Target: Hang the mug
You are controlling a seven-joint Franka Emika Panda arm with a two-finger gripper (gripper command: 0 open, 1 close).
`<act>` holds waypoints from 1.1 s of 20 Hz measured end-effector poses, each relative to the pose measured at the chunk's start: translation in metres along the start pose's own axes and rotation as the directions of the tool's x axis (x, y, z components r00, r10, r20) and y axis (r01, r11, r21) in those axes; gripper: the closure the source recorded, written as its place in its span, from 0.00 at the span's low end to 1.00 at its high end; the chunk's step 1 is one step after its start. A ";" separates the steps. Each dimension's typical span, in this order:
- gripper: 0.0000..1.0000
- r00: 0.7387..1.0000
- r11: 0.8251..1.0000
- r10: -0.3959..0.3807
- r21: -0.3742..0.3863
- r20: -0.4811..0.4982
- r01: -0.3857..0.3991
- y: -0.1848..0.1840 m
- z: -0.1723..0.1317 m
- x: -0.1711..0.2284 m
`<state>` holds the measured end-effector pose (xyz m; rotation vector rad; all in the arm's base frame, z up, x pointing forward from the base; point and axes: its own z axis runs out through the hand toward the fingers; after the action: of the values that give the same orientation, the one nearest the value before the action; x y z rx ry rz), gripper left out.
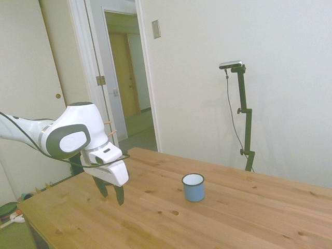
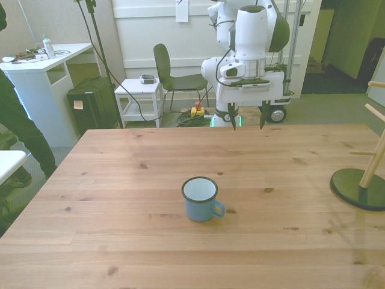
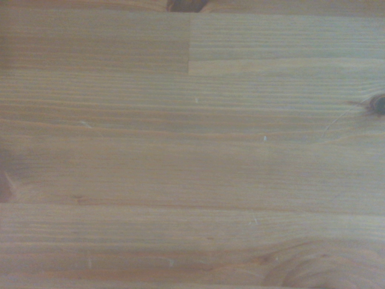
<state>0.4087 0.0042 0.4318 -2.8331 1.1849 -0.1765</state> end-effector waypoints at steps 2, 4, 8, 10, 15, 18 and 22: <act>0.00 1.000 1.000 0.005 0.000 0.003 -0.005 0.001 0.001 0.002; 0.00 1.000 1.000 0.015 0.002 0.001 -0.015 0.006 -0.001 0.009; 0.00 0.999 1.000 0.026 -0.014 -0.025 -0.026 0.029 -0.006 0.044; 0.00 0.998 0.999 0.031 -0.024 -0.052 -0.032 0.045 -0.014 0.074; 0.00 0.996 0.999 0.023 -0.023 -0.089 -0.025 0.083 -0.052 0.161; 0.00 0.994 0.999 0.007 -0.034 -0.109 -0.011 0.089 -0.066 0.210; 0.00 0.989 0.999 -0.032 -0.041 -0.143 0.026 0.077 -0.068 0.264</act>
<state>0.5292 -0.2387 0.5128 -2.9154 1.1851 -0.3686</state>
